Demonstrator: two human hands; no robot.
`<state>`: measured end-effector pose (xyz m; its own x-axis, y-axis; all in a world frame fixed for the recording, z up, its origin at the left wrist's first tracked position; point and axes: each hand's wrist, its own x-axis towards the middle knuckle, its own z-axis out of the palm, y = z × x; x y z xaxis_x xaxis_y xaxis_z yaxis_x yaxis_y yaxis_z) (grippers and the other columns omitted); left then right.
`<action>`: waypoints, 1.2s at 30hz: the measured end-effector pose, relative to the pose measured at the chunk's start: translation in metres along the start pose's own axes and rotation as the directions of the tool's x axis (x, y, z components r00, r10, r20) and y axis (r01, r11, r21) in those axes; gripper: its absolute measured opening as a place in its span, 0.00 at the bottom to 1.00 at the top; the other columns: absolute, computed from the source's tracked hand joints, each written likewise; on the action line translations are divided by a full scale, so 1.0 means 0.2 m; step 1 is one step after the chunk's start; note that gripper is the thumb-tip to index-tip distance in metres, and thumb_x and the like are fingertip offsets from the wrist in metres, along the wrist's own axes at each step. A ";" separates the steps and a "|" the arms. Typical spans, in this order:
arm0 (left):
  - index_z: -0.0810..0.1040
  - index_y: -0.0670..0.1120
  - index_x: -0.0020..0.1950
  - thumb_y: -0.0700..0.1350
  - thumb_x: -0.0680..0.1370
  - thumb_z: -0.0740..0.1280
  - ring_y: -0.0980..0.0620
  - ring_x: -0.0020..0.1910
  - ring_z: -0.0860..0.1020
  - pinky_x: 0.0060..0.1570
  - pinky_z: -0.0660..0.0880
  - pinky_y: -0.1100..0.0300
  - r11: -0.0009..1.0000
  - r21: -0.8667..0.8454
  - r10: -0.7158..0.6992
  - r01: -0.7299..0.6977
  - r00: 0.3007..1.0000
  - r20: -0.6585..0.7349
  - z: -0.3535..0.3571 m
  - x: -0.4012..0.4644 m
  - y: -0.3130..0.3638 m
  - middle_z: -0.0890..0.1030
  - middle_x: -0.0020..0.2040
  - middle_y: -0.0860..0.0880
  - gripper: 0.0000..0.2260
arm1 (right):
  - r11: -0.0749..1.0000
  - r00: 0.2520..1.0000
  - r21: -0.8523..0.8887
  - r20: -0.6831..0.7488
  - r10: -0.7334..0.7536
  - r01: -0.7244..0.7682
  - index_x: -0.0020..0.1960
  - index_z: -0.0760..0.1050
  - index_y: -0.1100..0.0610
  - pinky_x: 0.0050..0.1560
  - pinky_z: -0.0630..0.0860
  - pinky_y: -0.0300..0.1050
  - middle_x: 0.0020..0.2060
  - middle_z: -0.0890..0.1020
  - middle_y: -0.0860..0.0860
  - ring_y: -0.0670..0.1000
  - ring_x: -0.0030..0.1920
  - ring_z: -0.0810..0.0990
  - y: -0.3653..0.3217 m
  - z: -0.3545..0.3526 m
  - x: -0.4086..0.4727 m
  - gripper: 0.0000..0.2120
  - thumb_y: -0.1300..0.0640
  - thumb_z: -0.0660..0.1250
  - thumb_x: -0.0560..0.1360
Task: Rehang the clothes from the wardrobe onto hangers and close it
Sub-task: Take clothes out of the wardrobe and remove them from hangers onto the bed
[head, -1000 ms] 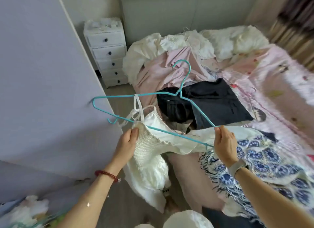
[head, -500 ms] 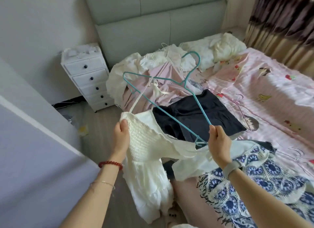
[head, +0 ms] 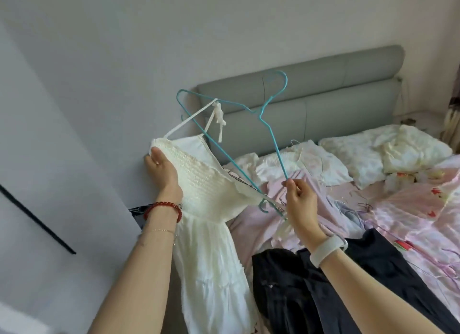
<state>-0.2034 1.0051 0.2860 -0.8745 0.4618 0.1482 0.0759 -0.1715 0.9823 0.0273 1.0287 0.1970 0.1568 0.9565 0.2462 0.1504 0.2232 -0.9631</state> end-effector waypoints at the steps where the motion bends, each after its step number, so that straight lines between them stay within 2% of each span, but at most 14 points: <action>1: 0.67 0.42 0.58 0.48 0.82 0.51 0.47 0.58 0.71 0.62 0.68 0.54 1.000 -0.003 0.014 -0.014 1.000 -0.003 0.01 0.06 0.01 0.70 0.65 0.41 0.12 | 1.000 1.000 0.014 0.005 -0.001 0.000 0.45 0.75 0.58 0.31 0.63 0.36 0.28 0.72 0.45 0.42 0.29 0.68 -0.02 0.04 0.05 0.09 0.59 0.57 0.79; 3: 0.67 0.41 0.64 0.51 0.82 0.50 0.46 0.62 0.70 0.66 0.66 0.51 0.999 -0.003 -0.038 0.038 0.999 0.000 0.02 0.17 -0.02 0.69 0.67 0.42 0.18 | 0.999 1.000 0.031 0.015 -0.010 0.009 0.44 0.75 0.58 0.31 0.63 0.39 0.27 0.71 0.46 0.44 0.29 0.68 -0.05 0.11 0.14 0.10 0.59 0.57 0.78; 6: 0.63 0.43 0.71 0.53 0.82 0.50 0.45 0.67 0.67 0.68 0.64 0.51 0.981 -0.010 -0.194 0.193 0.981 -0.012 0.05 0.29 -0.14 0.66 0.71 0.45 0.21 | 0.999 0.999 0.044 0.035 -0.032 0.030 0.42 0.75 0.59 0.30 0.63 0.39 0.26 0.71 0.46 0.45 0.27 0.67 -0.05 0.21 0.24 0.10 0.59 0.57 0.78; 9: 0.64 0.42 0.70 0.52 0.82 0.50 0.44 0.67 0.67 0.66 0.65 0.51 0.960 -0.003 -0.281 0.281 0.958 -0.063 0.08 0.42 -0.30 0.67 0.70 0.44 0.21 | 0.999 0.997 0.041 0.082 -0.017 0.013 0.41 0.75 0.59 0.32 0.64 0.41 0.26 0.72 0.47 0.46 0.29 0.69 0.01 0.33 0.33 0.11 0.59 0.58 0.78; 15: 0.68 0.40 0.66 0.51 0.82 0.50 0.44 0.63 0.69 0.56 0.65 0.56 0.948 0.060 -0.302 0.313 0.941 -0.151 0.10 0.69 -0.43 0.69 0.66 0.42 0.19 | 0.996 0.981 0.006 0.176 0.082 -0.084 0.39 0.75 0.60 0.34 0.64 0.42 0.26 0.71 0.48 0.48 0.30 0.68 0.12 0.68 0.51 0.11 0.59 0.59 0.78; 18: 0.67 0.45 0.56 0.50 0.82 0.49 0.50 0.52 0.66 0.51 0.62 0.58 0.965 0.080 -0.237 0.250 0.962 -0.138 0.14 0.86 -0.45 0.69 0.53 0.46 0.12 | 0.994 0.971 0.039 0.223 0.087 -0.098 0.37 0.75 0.60 0.36 0.64 0.42 0.27 0.71 0.48 0.48 0.31 0.68 0.13 0.89 0.59 0.12 0.59 0.59 0.77; 20: 0.67 0.45 0.55 0.49 0.82 0.49 0.51 0.52 0.66 0.51 0.61 0.59 0.973 0.114 -0.189 0.203 0.974 -0.124 0.19 0.98 -0.45 0.69 0.48 0.49 0.11 | 0.993 0.968 0.044 0.231 0.098 -0.111 0.38 0.76 0.60 0.38 0.64 0.42 0.28 0.71 0.47 0.47 0.32 0.69 0.14 1.00 0.66 0.12 0.59 0.58 0.78; 23: 0.67 0.41 0.61 0.49 0.82 0.48 0.51 0.54 0.66 0.55 0.61 0.58 0.985 0.120 -0.110 0.121 0.990 -0.092 0.33 1.17 -0.38 0.67 0.54 0.48 0.16 | 0.989 0.967 0.076 0.232 0.108 -0.129 0.39 0.75 0.59 0.35 0.65 0.41 0.29 0.72 0.47 0.46 0.32 0.70 0.13 1.12 0.81 0.13 0.58 0.58 0.78; 25: 0.67 0.40 0.60 0.48 0.82 0.48 0.51 0.54 0.66 0.55 0.61 0.58 0.992 0.115 -0.045 0.055 0.995 -0.084 0.48 1.29 -0.32 0.67 0.54 0.48 0.16 | 0.982 0.967 0.115 0.224 0.119 -0.148 0.36 0.74 0.58 0.33 0.65 0.40 0.27 0.72 0.48 0.46 0.30 0.69 0.12 1.18 0.96 0.13 0.58 0.58 0.78; 27: 0.67 0.41 0.56 0.48 0.82 0.48 0.50 0.52 0.67 0.53 0.62 0.60 0.996 0.090 0.015 -0.009 0.997 -0.069 0.69 1.40 -0.27 0.68 0.53 0.46 0.13 | 0.972 0.969 0.166 0.210 0.131 -0.167 0.36 0.74 0.58 0.33 0.64 0.41 0.26 0.71 0.49 0.47 0.29 0.67 0.11 1.22 1.13 0.13 0.58 0.58 0.78; 31: 0.68 0.36 0.57 0.46 0.83 0.49 0.46 0.55 0.71 0.53 0.65 0.60 0.994 0.026 0.111 -0.111 0.994 -0.013 1.23 1.53 -0.17 0.72 0.58 0.40 0.15 | 0.953 0.984 0.255 0.118 0.137 -0.163 0.36 0.74 0.58 0.30 0.65 0.38 0.24 0.68 0.50 0.47 0.27 0.65 0.15 1.21 1.48 0.13 0.58 0.58 0.78; 33: 0.67 0.40 0.51 0.45 0.83 0.49 0.49 0.48 0.69 0.47 0.64 0.64 0.984 -0.030 0.178 -0.176 0.983 0.053 1.55 1.55 -0.12 0.73 0.49 0.44 0.11 | 0.956 0.992 0.264 0.046 0.121 -0.129 0.35 0.73 0.56 0.28 0.65 0.37 0.24 0.67 0.49 0.46 0.25 0.64 0.20 1.15 1.67 0.14 0.58 0.58 0.78; 35: 0.64 0.42 0.45 0.44 0.82 0.50 0.53 0.39 0.66 0.39 0.64 0.64 0.964 -0.074 0.264 -0.256 0.956 0.131 1.87 1.52 -0.07 0.67 0.38 0.52 0.10 | 0.967 0.994 0.239 -0.048 0.102 -0.087 0.35 0.73 0.54 0.30 0.64 0.40 0.24 0.68 0.49 0.46 0.26 0.65 0.26 1.04 1.84 0.14 0.57 0.58 0.78; 36: 0.63 0.43 0.42 0.44 0.82 0.50 0.55 0.35 0.64 0.35 0.63 0.65 0.951 -0.091 0.307 -0.295 0.935 0.176 2.02 1.49 -0.05 0.64 0.35 0.53 0.11 | 0.973 0.991 0.220 -0.096 0.092 -0.069 0.35 0.73 0.53 0.31 0.64 0.41 0.24 0.69 0.49 0.47 0.27 0.66 0.30 0.99 1.92 0.14 0.56 0.58 0.78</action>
<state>-0.2708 1.4957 0.3659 -0.7105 0.5323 0.4603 0.2864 -0.3787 0.8801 -0.0961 1.4463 0.2116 0.2630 0.9504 0.1662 -0.0788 0.1929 -0.9781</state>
